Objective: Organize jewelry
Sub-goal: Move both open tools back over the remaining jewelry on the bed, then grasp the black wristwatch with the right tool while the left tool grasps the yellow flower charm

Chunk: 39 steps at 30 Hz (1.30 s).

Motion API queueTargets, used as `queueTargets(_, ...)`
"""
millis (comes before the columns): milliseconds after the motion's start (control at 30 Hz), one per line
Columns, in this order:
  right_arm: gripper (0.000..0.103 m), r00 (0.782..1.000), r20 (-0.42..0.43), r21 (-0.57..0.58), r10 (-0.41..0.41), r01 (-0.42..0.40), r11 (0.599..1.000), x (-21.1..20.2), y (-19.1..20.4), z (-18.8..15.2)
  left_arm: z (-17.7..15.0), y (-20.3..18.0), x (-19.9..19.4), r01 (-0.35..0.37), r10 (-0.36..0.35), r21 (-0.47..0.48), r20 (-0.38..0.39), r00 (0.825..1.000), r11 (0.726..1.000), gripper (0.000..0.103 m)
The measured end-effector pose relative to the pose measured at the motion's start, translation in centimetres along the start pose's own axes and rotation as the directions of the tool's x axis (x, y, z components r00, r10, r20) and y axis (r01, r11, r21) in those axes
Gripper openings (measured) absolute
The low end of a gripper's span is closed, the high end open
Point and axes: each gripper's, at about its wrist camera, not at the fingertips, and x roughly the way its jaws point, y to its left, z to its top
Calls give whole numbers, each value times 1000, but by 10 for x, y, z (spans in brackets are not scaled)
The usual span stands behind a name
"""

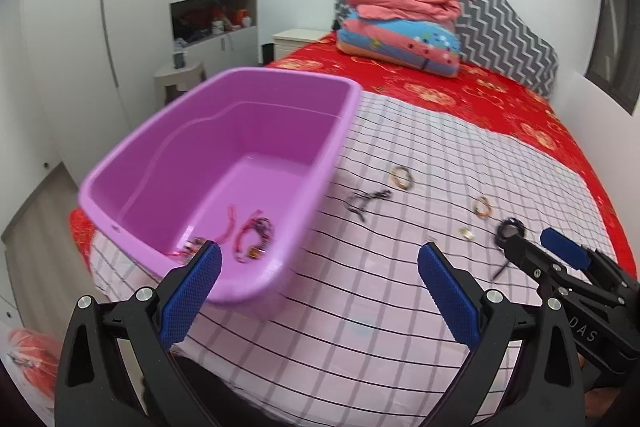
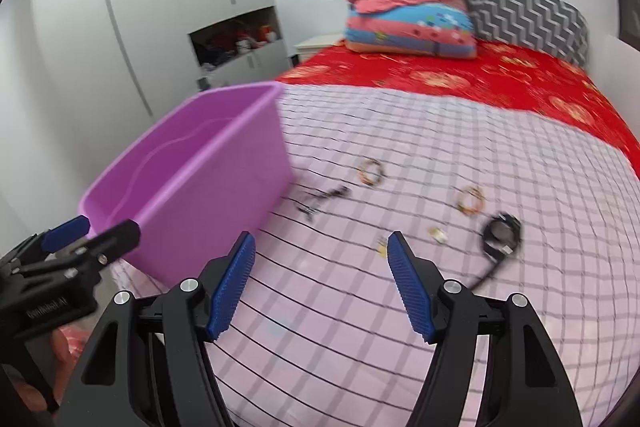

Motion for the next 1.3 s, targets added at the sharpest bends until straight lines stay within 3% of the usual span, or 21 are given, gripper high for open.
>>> queueTargets(267,66,994,-30,96,-109,112,989,-8,-66,-42,-25,-47,23,64,-61,57,-52,997,996,97)
queueTargets(567,66,977,-75,198,-200,211,957,11,-132,-61,-32,-86,76,102,-92,87,-112,989,991,97)
queueTargets(967,66,959,-160,261,-232,268,928,79,-202,-63,-35,-130,174,75,-51,111,-200,978,991,97)
queueTargets(1300,66,957,-183,309,-224,272,911,133,-240,-43,-34,-151,232,55,-25,121,-233,972,991,97)
